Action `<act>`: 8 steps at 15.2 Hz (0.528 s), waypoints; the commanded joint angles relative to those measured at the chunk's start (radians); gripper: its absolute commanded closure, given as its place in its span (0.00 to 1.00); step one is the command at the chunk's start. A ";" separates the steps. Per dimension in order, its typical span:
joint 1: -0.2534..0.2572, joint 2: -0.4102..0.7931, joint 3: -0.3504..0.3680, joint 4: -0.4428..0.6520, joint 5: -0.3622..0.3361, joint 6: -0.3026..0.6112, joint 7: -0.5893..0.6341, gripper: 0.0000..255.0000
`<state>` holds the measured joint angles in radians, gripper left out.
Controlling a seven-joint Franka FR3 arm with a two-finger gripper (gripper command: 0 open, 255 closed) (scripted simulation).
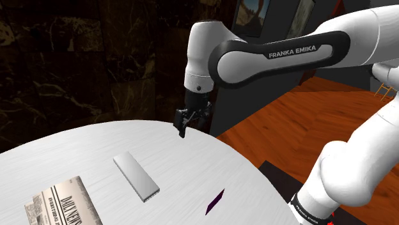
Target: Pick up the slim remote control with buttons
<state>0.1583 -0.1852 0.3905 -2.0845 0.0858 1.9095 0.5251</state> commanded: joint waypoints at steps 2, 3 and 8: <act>0.017 0.101 0.043 0.059 -0.038 0.035 0.070 0.00; 0.023 0.138 0.055 0.085 -0.054 0.042 0.094 0.00; 0.075 0.331 0.097 0.235 -0.152 0.058 0.213 0.00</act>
<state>0.2211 0.1001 0.4799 -1.8914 -0.0422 1.9704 0.7118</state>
